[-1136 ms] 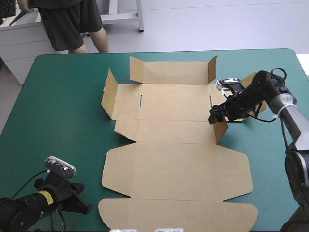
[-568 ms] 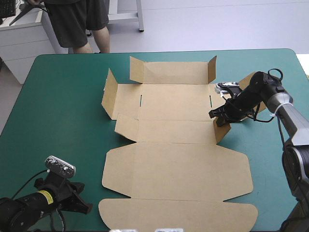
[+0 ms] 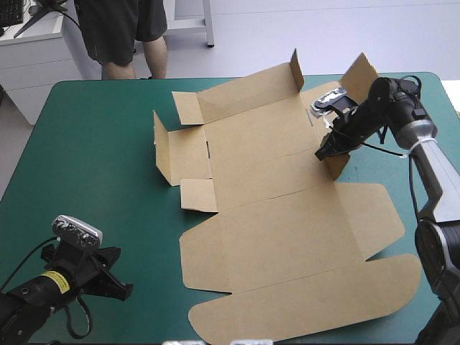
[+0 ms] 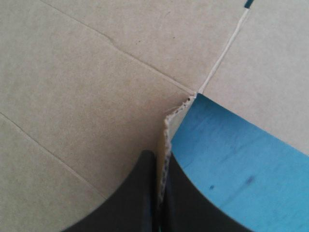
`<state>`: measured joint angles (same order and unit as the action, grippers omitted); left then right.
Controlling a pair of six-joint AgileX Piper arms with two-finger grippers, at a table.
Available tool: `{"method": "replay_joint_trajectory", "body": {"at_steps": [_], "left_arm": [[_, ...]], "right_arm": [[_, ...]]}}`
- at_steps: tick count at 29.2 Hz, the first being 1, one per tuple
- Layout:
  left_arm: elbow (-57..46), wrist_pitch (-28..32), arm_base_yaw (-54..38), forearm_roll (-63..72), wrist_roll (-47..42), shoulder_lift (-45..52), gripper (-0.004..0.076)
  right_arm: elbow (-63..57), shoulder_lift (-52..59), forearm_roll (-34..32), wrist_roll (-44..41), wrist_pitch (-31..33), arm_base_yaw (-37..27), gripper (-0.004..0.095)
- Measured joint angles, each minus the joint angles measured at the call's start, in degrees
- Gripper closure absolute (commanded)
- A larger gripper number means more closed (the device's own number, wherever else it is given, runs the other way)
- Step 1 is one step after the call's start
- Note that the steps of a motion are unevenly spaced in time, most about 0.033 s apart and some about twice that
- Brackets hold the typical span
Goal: Fold the box
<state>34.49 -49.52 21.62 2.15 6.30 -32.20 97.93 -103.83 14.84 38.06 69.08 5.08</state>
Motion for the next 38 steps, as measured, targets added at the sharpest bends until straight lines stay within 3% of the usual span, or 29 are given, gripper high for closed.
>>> {"method": "replay_joint_trajectory", "body": {"at_steps": [11, 18, 25, 38], "left_arm": [[0.8, 0.4, 0.0, -0.1, 0.4, 0.0, 0.0732], [0.8, 0.6, 0.0, 0.1, 0.4, 0.0, 0.0732], [0.8, 0.7, 0.0, 0.3, 0.4, 0.0, 0.0732], [0.8, 2.9, 0.0, 0.4, 0.4, 0.0, 0.0732]], "right_arm": [[4.5, -2.0, -3.9, 25.7, -11.8, 12.7, 0.0927], [4.5, -5.3, -5.0, 36.1, -13.5, 15.8, 0.0928], [4.6, -5.7, -5.1, 41.8, -16.5, 18.9, 0.0927], [4.6, -9.6, -3.2, 45.3, -16.1, 22.4, 0.0927]]}}
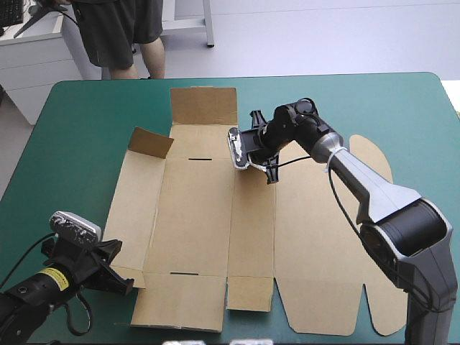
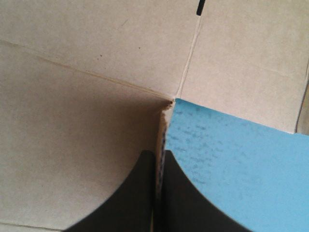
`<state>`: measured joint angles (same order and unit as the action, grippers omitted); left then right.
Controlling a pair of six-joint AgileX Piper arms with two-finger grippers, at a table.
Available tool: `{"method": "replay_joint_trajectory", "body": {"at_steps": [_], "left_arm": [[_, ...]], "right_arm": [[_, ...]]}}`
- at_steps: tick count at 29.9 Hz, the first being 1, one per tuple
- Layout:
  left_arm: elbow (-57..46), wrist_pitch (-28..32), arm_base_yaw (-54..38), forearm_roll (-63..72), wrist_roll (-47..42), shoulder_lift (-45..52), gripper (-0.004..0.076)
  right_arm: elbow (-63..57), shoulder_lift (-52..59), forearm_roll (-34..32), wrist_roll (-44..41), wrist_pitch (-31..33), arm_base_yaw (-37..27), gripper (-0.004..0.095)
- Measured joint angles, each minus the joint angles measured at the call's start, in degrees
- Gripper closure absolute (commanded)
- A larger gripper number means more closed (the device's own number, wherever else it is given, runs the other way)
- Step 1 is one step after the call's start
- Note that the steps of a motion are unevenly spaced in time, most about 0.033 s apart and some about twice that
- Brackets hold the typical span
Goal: Fold the box
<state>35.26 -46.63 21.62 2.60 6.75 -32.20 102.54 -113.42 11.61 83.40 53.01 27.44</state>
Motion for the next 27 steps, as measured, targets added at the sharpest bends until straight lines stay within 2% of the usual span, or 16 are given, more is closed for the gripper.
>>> {"method": "replay_joint_trajectory", "body": {"at_steps": [8, 11, 13, 17, 19, 22, 27], "left_arm": [[0.0, 0.3, 0.0, 0.0, 0.0, 0.0, 0.0732], [0.0, 0.3, 0.0, 0.0, 0.0, 0.0, 0.0732], [0.0, 0.3, 0.0, 0.0, 0.0, 0.0, 0.0732], [0.0, 0.3, 0.0, 0.0, 0.0, 0.0, 0.0732], [0.0, 0.3, 0.0, 0.0, 0.0, 0.0, 0.0732], [0.0, 0.3, 0.0, 0.0, 0.0, 0.0, 0.0732], [0.0, 0.3, 0.0, 0.0, 0.0, 0.0, 0.0732]], "right_arm": [[0.0, -0.8, 2.8, 1.2, 0.0, 0.2, 0.0909], [0.0, -0.8, 3.0, 0.6, 0.1, 0.2, 0.0819], [0.0, -0.8, 3.2, 0.3, 0.3, 0.2, 0.0679], [0.0, -0.8, 3.4, -0.6, 1.0, 0.3, 0.0303], [0.1, -0.8, 3.4, -1.7, 1.0, 0.3, 0.0213], [0.1, -0.8, 3.3, -4.7, 0.5, 0.3, 0.0215], [0.1, 0.2, 1.6, -14.5, 0.2, 0.3, 0.0356]]}}
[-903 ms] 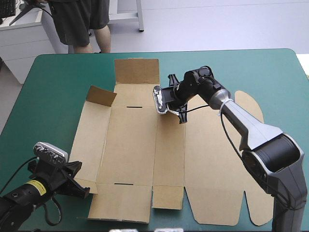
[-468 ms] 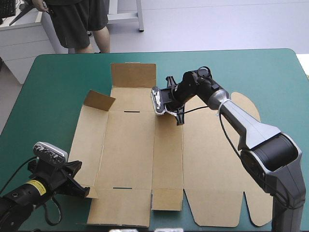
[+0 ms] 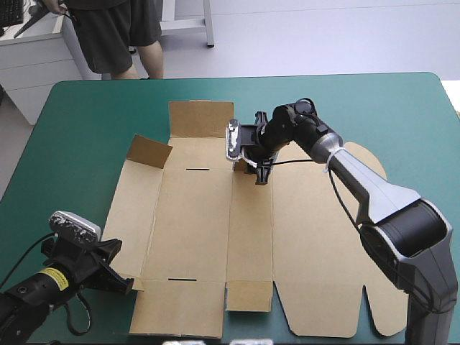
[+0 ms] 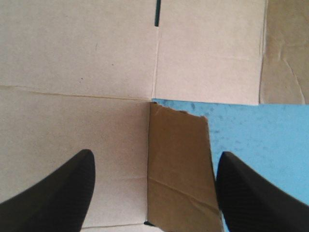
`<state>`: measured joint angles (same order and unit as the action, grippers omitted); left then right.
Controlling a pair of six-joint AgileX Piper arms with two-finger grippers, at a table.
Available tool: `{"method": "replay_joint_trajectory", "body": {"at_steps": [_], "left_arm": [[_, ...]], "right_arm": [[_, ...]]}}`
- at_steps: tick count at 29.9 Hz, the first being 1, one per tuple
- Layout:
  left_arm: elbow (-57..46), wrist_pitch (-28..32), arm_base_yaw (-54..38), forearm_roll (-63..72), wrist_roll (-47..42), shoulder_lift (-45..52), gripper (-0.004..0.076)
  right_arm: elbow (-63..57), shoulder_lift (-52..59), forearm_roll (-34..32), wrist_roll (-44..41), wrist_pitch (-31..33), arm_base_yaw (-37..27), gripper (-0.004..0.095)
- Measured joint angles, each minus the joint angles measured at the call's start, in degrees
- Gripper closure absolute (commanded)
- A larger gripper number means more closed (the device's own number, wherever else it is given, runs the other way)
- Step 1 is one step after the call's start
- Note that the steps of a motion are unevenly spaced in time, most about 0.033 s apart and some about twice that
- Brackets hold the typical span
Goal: Fold the box
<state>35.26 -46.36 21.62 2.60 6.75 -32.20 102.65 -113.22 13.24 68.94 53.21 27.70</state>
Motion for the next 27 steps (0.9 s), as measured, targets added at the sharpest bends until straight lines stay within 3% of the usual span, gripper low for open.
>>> {"method": "replay_joint_trajectory", "body": {"at_steps": [3, 9, 18, 22, 27], "left_arm": [[0.0, 0.0, 0.0, 0.0, 0.0, 0.0, 0.0732], [0.0, 0.0, 0.0, 0.0, 0.0, 0.0, 0.0732], [0.0, 0.1, 0.0, 0.0, 0.0, 0.0, 0.0732], [0.0, 0.2, 0.0, 0.0, 0.0, 0.0, 0.0732], [0.0, 0.2, 0.0, 0.0, 0.0, 0.0, 0.0732]], "right_arm": [[0.0, 1.8, -2.9, -7.8, 0.4, 0.0, 0.0511], [0.0, 6.5, -10.3, -22.4, 4.1, 0.0, 0.0914], [0.0, 13.1, -21.2, -47.0, 13.0, -0.5, 0.0921], [0.0, 17.3, -21.6, -55.5, 15.6, -2.4, 0.0921], [0.0, 22.5, -20.0, -59.9, 17.9, -5.8, 0.0921]]}}
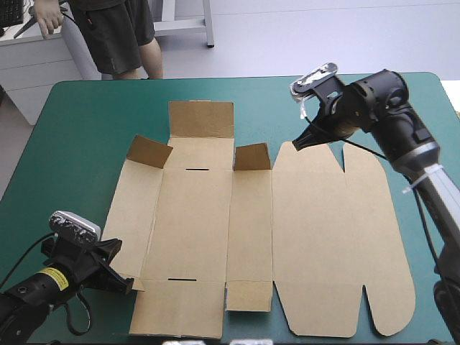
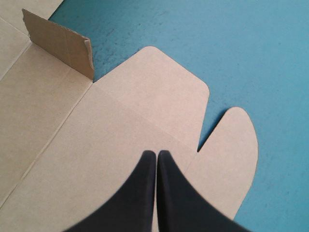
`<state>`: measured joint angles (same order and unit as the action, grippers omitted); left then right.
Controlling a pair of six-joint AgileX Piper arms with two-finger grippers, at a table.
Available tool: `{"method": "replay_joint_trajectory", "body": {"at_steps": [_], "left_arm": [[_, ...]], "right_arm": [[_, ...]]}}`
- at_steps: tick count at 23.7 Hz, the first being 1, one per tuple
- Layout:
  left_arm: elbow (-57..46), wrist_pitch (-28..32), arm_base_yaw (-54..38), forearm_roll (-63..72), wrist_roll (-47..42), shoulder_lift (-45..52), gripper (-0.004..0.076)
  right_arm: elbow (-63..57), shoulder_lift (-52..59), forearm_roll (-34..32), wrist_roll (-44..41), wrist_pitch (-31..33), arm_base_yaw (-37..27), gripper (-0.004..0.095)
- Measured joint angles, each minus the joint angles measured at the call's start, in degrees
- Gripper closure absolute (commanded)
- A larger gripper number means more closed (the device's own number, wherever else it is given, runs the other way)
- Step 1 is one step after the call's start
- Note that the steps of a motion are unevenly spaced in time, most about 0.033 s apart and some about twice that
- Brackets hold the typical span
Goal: Fold the box
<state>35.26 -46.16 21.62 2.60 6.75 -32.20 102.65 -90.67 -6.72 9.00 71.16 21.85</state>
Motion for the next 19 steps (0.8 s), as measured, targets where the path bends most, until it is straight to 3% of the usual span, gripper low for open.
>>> {"method": "replay_joint_trajectory", "body": {"at_steps": [10, 19], "left_arm": [[0.0, -1.6, 0.0, 0.0, 0.0, 0.0, 0.0732], [0.0, -2.8, 0.0, 0.0, 0.0, 0.0, 0.0732]], "right_arm": [[-11.1, 12.2, 1.3, -4.1, 0.3, -5.2, 0.0921], [-49.3, 39.7, 2.9, -10.5, -7.7, -7.1, 0.0921]]}}
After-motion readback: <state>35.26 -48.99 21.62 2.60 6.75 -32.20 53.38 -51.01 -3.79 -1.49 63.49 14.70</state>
